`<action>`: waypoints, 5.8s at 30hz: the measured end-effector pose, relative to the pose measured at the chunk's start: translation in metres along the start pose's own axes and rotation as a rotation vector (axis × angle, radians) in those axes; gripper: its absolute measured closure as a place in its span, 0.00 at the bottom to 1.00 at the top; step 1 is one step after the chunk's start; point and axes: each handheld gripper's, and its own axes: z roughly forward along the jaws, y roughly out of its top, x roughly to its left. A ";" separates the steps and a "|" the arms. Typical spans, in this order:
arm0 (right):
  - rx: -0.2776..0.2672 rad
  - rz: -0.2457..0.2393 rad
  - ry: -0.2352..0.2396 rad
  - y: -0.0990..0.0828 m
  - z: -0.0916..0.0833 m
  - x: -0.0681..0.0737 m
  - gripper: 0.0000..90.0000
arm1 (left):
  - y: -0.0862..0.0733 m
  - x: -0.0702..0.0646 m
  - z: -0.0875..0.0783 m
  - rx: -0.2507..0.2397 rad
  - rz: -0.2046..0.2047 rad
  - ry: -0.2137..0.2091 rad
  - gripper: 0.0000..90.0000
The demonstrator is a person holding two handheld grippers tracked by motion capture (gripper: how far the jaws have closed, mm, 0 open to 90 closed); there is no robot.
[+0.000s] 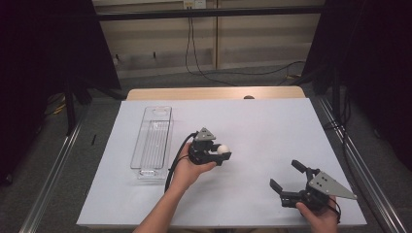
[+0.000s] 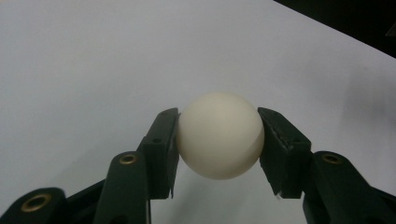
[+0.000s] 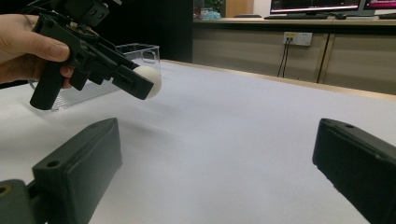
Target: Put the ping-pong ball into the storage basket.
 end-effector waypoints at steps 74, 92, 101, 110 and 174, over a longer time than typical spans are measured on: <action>0.010 -0.009 0.011 -0.001 0.002 0.003 0.01 | -0.004 0.031 -0.045 -0.020 -0.068 0.060 0.57; 0.008 -0.012 0.012 -0.001 0.003 0.003 0.01 | -0.004 0.036 -0.051 -0.013 -0.075 0.072 0.57; 0.008 -0.014 0.012 -0.001 0.003 0.003 0.01 | -0.004 0.039 -0.054 -0.018 -0.089 0.078 0.57; 0.009 -0.013 0.013 -0.001 0.003 0.003 0.01 | -0.004 0.041 -0.058 -0.024 -0.095 0.085 0.57; 0.016 -0.024 0.024 -0.001 0.005 0.004 0.01 | -0.003 0.058 -0.096 -0.084 -0.134 0.146 0.57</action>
